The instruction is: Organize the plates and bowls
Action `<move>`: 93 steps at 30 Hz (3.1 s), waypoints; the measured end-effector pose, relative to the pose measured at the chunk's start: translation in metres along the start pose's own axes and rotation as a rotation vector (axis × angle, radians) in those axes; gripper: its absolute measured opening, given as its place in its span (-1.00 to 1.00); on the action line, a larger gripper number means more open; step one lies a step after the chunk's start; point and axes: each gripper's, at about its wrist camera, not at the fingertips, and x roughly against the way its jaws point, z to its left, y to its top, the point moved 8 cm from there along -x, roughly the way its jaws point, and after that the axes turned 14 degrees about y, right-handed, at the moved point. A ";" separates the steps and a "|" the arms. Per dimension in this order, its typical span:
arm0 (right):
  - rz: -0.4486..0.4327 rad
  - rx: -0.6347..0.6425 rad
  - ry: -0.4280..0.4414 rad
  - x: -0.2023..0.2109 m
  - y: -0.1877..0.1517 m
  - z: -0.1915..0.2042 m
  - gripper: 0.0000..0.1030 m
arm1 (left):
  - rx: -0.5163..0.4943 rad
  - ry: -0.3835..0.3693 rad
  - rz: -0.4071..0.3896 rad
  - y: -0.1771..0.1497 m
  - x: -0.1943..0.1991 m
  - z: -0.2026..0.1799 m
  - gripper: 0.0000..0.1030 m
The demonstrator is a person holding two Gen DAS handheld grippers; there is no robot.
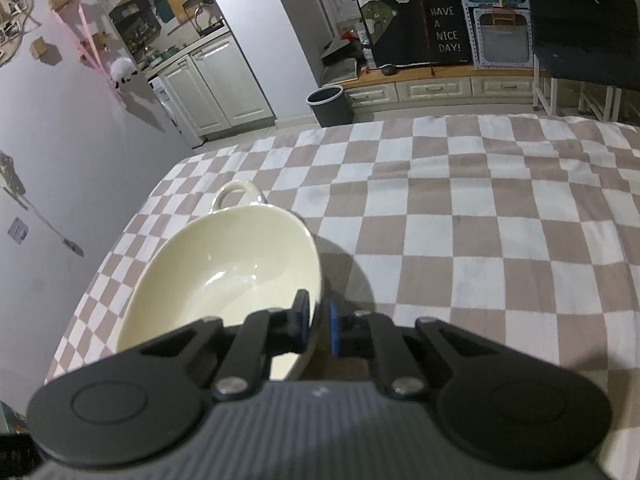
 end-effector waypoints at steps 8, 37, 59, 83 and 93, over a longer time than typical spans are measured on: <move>0.026 0.069 -0.024 0.004 -0.002 0.004 -0.79 | 0.110 -0.087 0.151 -0.013 -0.006 -0.002 -0.70; 0.018 0.138 0.008 0.062 -0.007 0.018 -0.49 | 0.215 0.032 -0.043 0.045 -0.023 0.027 -0.70; 0.103 0.196 0.060 -0.043 0.063 -0.017 0.00 | 0.069 0.093 -0.227 0.095 -0.033 0.024 -0.59; 0.171 0.055 0.121 -0.042 0.034 -0.028 -0.46 | -0.090 0.090 -0.122 0.082 -0.044 0.019 -0.54; 0.151 0.046 0.098 -0.050 0.036 -0.029 -0.38 | -0.024 0.047 -0.163 0.089 -0.052 0.022 -0.58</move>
